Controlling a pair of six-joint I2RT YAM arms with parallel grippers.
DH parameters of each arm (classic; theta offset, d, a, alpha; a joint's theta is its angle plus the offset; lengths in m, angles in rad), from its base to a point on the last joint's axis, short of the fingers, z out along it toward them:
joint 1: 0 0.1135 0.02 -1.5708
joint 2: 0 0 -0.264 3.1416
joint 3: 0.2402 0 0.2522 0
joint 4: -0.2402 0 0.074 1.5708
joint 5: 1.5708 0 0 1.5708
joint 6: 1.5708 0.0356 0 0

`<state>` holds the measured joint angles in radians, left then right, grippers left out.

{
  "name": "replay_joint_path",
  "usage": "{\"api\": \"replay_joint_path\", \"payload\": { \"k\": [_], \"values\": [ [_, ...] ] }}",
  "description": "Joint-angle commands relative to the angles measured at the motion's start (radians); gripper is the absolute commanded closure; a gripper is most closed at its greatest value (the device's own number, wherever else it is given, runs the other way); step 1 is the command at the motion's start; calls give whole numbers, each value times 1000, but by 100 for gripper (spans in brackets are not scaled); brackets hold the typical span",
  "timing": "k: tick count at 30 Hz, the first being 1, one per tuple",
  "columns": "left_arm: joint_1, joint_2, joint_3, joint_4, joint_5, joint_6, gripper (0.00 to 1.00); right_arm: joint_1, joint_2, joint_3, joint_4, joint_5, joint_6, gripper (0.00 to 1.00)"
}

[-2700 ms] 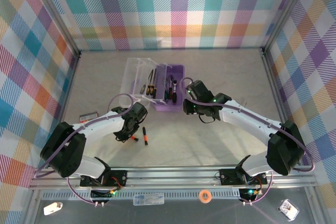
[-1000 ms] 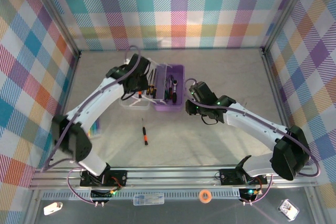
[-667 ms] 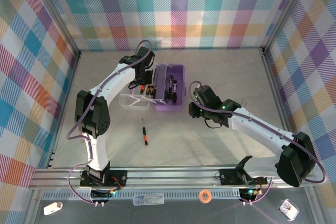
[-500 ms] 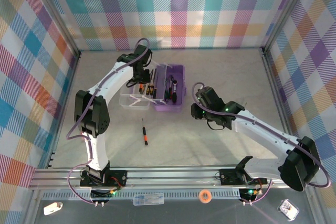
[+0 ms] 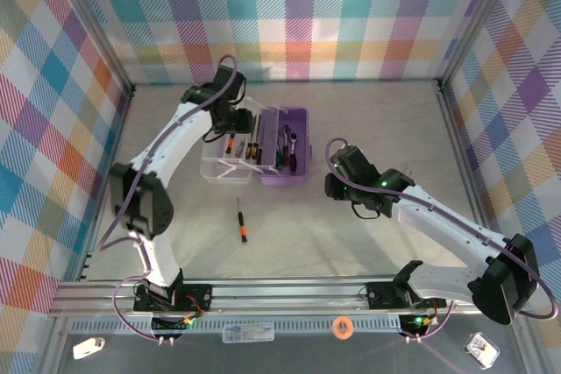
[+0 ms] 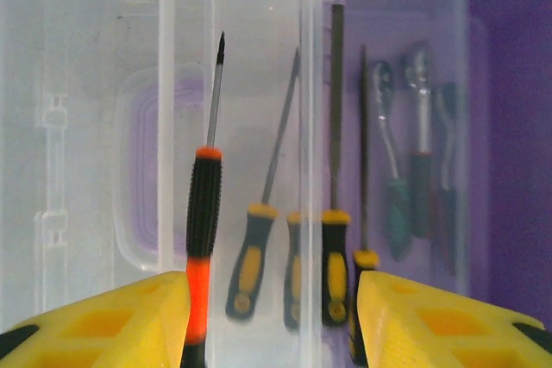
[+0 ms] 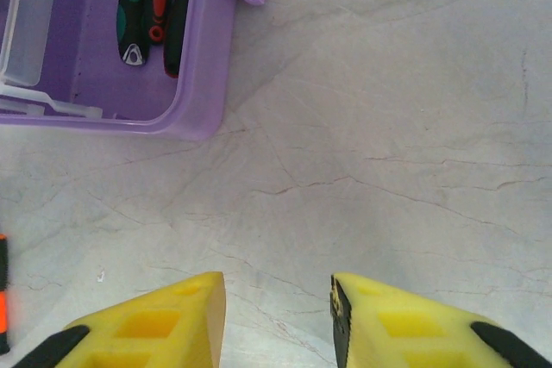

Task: Pack the tool kit

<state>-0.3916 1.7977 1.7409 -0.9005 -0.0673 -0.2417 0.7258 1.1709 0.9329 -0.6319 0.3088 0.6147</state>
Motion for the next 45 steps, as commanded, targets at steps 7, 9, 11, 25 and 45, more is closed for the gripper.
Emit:
{"api": "replay_joint_path", "payload": {
  "k": [7, 9, 11, 25, 45],
  "values": [
    [-42, -542, -491, 72, 21, -185, 35, -9, -138, -14, -145, 100, -5, 47],
    [-49, -626, -585, 63, 10, -220, 33, -12, -148, -35, -141, 132, -8, 46],
    [-65, -677, -667, 54, 26, -250, 33, -14, -168, -74, -79, 133, -47, 46],
    [-249, -699, -971, 126, 116, -346, 30, -15, -17, -141, 84, 142, 60, 43],
    [-324, -359, -909, 262, 67, -303, 41, -48, -65, -242, 234, -11, 146, 50]
  ]
}}
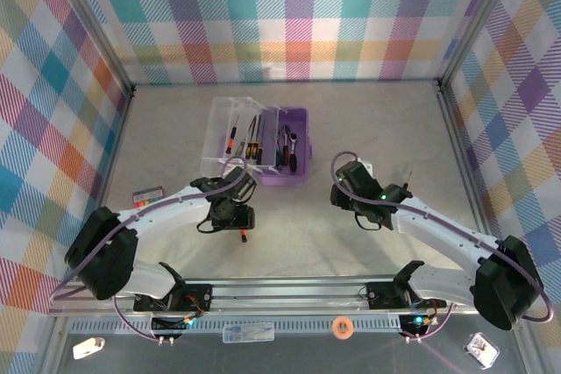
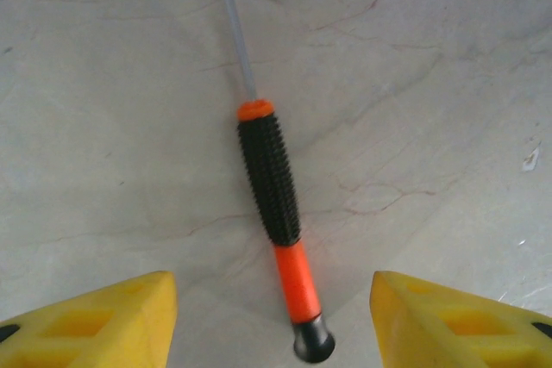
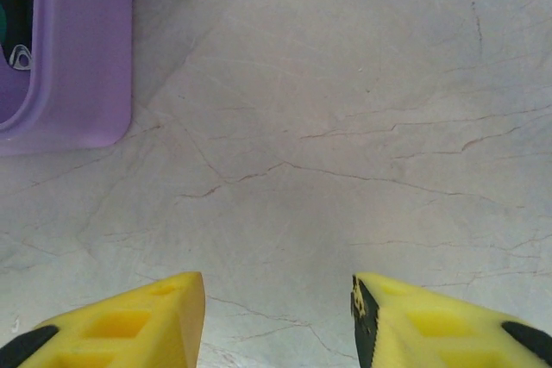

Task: Pack the tool kit

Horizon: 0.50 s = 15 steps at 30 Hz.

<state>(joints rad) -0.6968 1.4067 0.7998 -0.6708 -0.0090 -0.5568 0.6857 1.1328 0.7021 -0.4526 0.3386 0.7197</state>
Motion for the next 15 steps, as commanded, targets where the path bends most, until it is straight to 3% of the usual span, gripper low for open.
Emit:
{"api": "replay_joint_path", "payload": {
  "k": [1, 8, 15],
  "values": [
    [-20, 46, 39, 29, -6, 8, 42, -9, -25, -9, 54, -42, 40, 50],
    [-22, 117, 74, -17, -151, -24, 56, -15, -16, -13, 24, -60, 44, 49],
    [-23, 157, 81, 29, -137, -18, 64, -18, -2, -32, 76, -127, 6, 49]
  ]
}}
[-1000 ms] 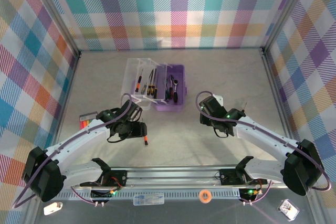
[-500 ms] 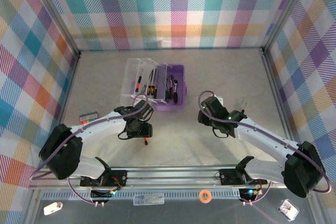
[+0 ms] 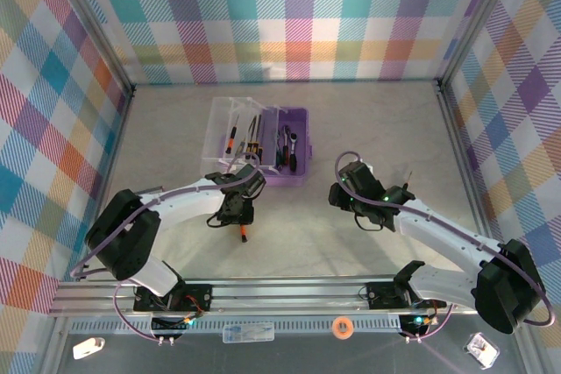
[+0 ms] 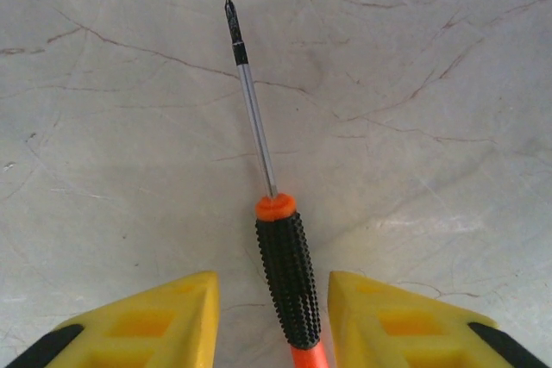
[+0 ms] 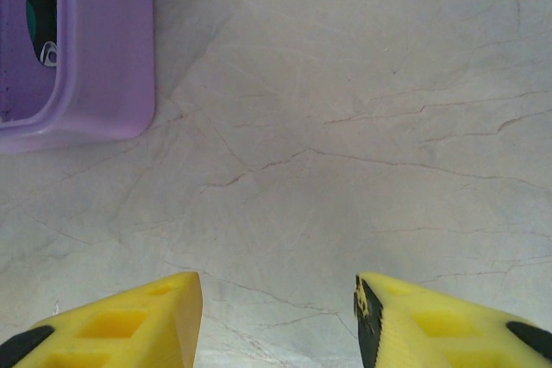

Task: Pack the tool kit

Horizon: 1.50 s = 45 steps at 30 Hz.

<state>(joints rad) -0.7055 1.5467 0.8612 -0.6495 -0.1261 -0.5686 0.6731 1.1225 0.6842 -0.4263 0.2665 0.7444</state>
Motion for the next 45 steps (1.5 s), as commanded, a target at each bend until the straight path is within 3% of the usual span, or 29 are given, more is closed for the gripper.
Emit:
{"api": "replay_joint_path", "payload": {
  "k": [1, 8, 16, 24, 32, 38, 45],
  "values": [
    [-17, 22, 18, 12, -19, -4, 64, -6, 12, -22, 77, -88, -31, 48],
    [-23, 47, -5, 32, -22, 9, 64, -5, 33, -59, 265, -264, -71, 41],
    [-23, 67, -20, 49, -27, 16, 78, -6, 37, -93, 456, -488, -89, 38],
    [-27, 53, -20, 25, -38, 28, 80, -6, 1, -81, 402, -435, -103, 36],
    [-27, 75, -42, 44, -22, 38, 70, -7, -15, -63, 353, -390, -135, 36],
    [-27, 102, -51, 63, -22, 38, 84, -10, -64, -68, 340, -349, -144, 36],
    [-29, 63, -1, -12, -63, 64, 85, -10, -66, -79, 318, -326, -141, 36]
  ]
}}
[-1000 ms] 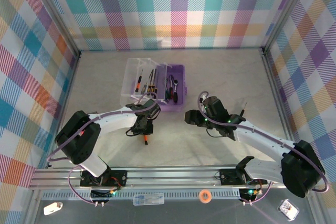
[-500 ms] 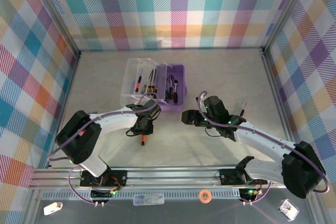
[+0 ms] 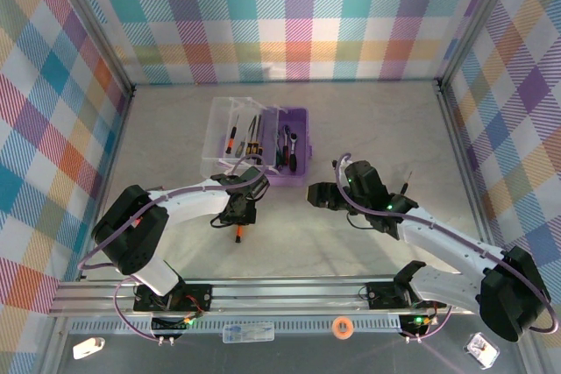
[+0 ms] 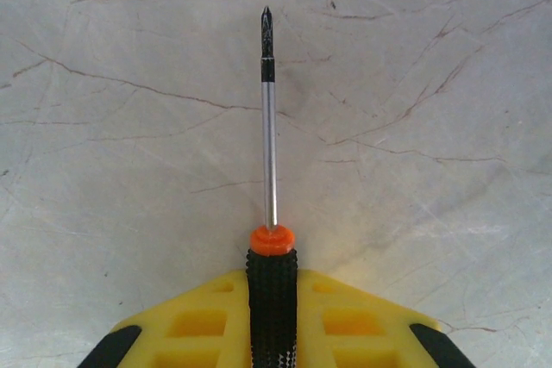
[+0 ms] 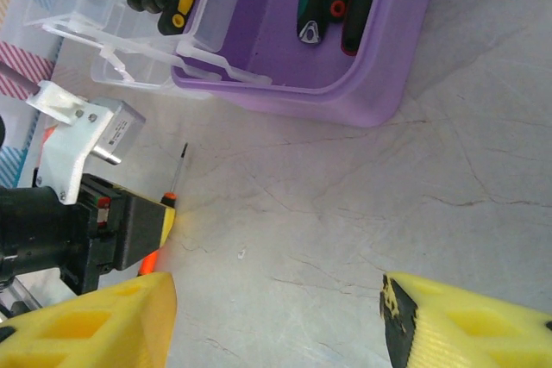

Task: Pack the tool kit

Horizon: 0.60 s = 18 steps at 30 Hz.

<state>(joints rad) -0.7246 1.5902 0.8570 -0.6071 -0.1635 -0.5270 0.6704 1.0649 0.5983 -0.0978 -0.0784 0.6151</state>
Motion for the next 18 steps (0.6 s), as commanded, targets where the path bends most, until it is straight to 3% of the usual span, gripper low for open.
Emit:
{"api": "replay_joint_path", "payload": {
  "k": [1, 18],
  "values": [
    [-10, 10, 14, -69, -36, 29, 85, -8, -7, 5, -10, 19, -9, 36],
    [-35, -276, 105, -227, -70, 102, 85, -11, 14, 4, -21, 48, -4, 36]
  ]
}}
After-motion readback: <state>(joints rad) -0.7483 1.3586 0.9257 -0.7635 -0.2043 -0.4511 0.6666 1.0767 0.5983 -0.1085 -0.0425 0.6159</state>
